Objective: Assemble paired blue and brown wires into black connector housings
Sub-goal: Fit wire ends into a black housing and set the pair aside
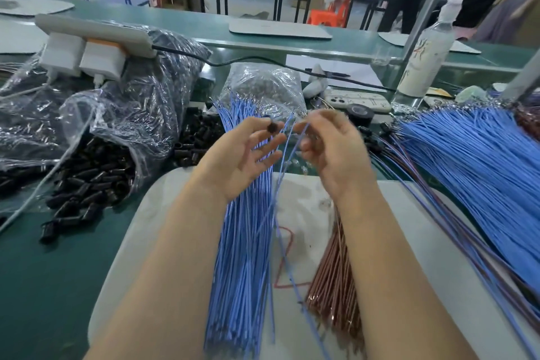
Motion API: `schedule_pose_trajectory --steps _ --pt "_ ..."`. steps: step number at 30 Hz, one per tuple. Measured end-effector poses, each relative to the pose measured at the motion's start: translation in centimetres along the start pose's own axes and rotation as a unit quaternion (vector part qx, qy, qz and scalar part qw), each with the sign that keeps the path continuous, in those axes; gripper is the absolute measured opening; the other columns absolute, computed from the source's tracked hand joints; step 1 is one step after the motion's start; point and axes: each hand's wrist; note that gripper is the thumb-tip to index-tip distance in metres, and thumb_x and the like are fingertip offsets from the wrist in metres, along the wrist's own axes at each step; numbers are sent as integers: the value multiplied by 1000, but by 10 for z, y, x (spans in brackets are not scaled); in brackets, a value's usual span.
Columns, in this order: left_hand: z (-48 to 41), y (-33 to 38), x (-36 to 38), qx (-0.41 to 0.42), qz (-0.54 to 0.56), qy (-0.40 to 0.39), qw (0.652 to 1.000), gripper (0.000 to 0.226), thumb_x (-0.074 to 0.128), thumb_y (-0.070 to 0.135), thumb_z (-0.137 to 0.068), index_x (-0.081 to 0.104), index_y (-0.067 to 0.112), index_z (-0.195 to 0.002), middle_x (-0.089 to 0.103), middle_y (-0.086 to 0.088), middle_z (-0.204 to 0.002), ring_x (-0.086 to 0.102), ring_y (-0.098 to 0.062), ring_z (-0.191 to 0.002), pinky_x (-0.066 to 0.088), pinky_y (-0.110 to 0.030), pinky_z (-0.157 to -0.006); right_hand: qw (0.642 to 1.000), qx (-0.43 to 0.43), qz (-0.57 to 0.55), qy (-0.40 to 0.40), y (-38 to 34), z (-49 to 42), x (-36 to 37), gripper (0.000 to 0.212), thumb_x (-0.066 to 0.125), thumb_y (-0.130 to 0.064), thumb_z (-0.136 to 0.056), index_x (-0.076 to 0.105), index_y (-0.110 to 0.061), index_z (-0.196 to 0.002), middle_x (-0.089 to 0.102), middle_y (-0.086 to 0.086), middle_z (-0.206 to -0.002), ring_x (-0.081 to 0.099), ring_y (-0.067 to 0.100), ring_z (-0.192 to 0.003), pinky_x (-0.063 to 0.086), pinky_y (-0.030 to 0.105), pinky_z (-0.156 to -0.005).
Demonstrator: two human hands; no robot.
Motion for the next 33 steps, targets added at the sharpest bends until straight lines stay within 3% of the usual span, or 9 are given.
schedule_pose_trajectory --steps 4,7,9,12,15,19,22,26,33 --pt "6 -7 8 -50 -83 -149 984 6 53 14 -88 55 12 -94 68 -8 -113 67 -23 -98 54 -36 -90 975 -53 -142 164 -7 -5 -20 10 47 -9 -99 51 -13 -90 67 5 -72 62 10 -54 52 17 -53" --pt "8 -10 10 -46 -154 -134 978 7 52 8 -92 57 10 -88 72 -9 -102 70 -15 -86 57 -25 -78 946 -58 -236 213 -8 -9 -31 8 46 -5 -98 49 -9 -92 64 9 -76 64 12 -59 55 20 -58" --pt "8 -10 9 -21 -183 -106 977 12 52 8 -93 62 9 -86 74 -6 -96 69 -10 -79 55 -18 -71 957 -27 -222 186 -6 -11 -30 5 50 -6 -96 54 -6 -94 64 9 -79 63 11 -59 55 19 -58" --pt "6 -10 10 6 -169 -79 982 14 51 7 -93 63 9 -86 74 -4 -89 68 -8 -75 55 -18 -70 997 51 -35 40 3 -10 -19 12 53 -9 -95 62 -6 -87 63 7 -79 58 10 -57 53 24 -61" --pt "4 -11 10 4 -157 -76 985 16 52 6 -92 64 12 -84 70 -3 -81 68 -10 -74 55 -18 -70 988 85 102 -78 9 -7 -11 18 52 -9 -96 65 -7 -84 62 10 -77 59 19 -65 55 28 -67" --pt "2 -12 8 9 -168 -69 983 9 55 7 -92 61 12 -87 72 0 -83 69 -12 -79 56 -21 -75 990 -2 135 51 11 -12 -17 18 53 -12 -96 64 -13 -82 63 3 -73 58 10 -62 51 27 -67" --pt "-3 -16 5 91 -245 27 965 7 61 6 -89 61 14 -89 71 -2 -84 69 -16 -82 56 -27 -80 981 -73 93 156 7 -15 -22 19 47 -13 -99 56 -15 -83 64 1 -72 59 6 -55 49 22 -59" --pt "-9 -21 1 193 -417 113 881 14 64 6 -86 60 19 -89 67 2 -90 65 -12 -82 51 -24 -82 979 -133 31 150 5 -11 -15 15 46 -9 -99 53 -13 -86 67 4 -74 65 8 -58 52 20 -58" --pt "-9 -25 1 247 -450 121 850 25 58 -1 -86 58 23 -87 63 13 -84 63 -3 -86 48 -7 -76 972 -191 63 122 6 -4 -5 18 46 -8 -98 53 -16 -84 66 5 -75 65 12 -61 53 23 -59"
Point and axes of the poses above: each hand's wrist, its own z-axis away from the middle knuckle, its own x-axis out of the palm, y = z × x
